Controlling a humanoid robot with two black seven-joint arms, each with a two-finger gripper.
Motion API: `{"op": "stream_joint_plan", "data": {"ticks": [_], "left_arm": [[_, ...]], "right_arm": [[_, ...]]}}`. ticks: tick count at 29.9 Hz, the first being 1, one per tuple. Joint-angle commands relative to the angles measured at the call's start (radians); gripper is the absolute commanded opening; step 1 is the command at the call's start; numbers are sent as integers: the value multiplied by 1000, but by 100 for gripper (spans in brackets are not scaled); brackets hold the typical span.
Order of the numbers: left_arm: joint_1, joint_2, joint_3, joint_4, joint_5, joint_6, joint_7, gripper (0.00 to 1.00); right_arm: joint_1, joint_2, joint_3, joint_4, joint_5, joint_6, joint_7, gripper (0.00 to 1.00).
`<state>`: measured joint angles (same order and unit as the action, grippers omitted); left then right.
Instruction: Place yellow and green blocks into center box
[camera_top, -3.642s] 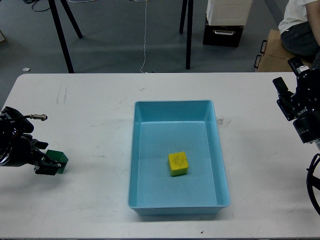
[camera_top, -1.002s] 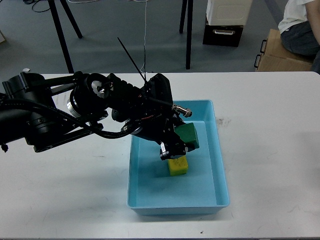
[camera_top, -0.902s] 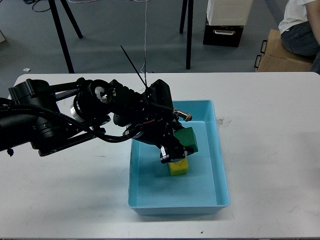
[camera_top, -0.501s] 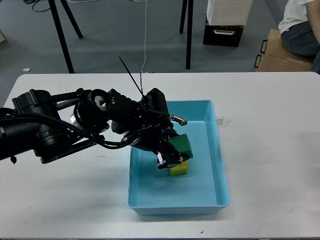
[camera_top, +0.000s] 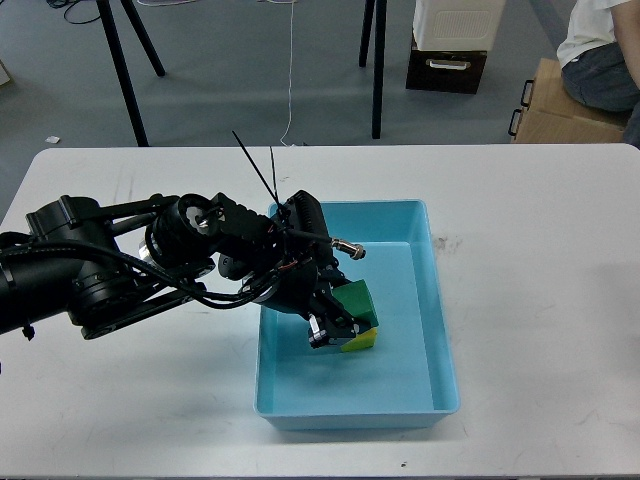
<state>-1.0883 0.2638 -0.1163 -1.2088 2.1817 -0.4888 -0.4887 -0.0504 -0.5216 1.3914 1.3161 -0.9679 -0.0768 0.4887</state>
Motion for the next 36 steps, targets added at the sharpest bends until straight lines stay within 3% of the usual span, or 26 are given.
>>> {"op": "stream_joint_plan", "data": {"ticks": [1, 4, 9, 17, 20, 25, 29, 32, 36], "left_arm": [[13, 0, -11, 0, 0, 0, 0, 80], [13, 2, -11, 0, 0, 0, 0, 83], [5, 28, -34, -8, 0, 0, 0, 100], [-2, 121, -104, -49, -290, 0, 0, 100], [42, 127, -251, -43, -345, 0, 0, 100], [229, 121, -616, -43, -474, 0, 0, 100], [379, 88, -868, -44, -533, 0, 0, 99], [465, 49, -992, -48, -597, 0, 0, 99], [548, 15, -1059, -48, -773, 0, 0, 99]], "right_arm": [[0, 2, 0, 0, 0, 0, 0, 98], [0, 5, 0, 2, 0, 0, 0, 98], [0, 5, 0, 3, 0, 2, 0, 98], [38, 8, -22, 22, -2, 5, 0, 99], [104, 21, -41, 31, -2, 11, 0, 99], [173, 89, -80, 101, 8, 26, 0, 99], [217, 221, -100, 101, 156, 158, 0, 99], [241, 265, -100, 97, 352, 239, -90, 99], [263, 298, -97, 98, 628, 252, -199, 99]]}}
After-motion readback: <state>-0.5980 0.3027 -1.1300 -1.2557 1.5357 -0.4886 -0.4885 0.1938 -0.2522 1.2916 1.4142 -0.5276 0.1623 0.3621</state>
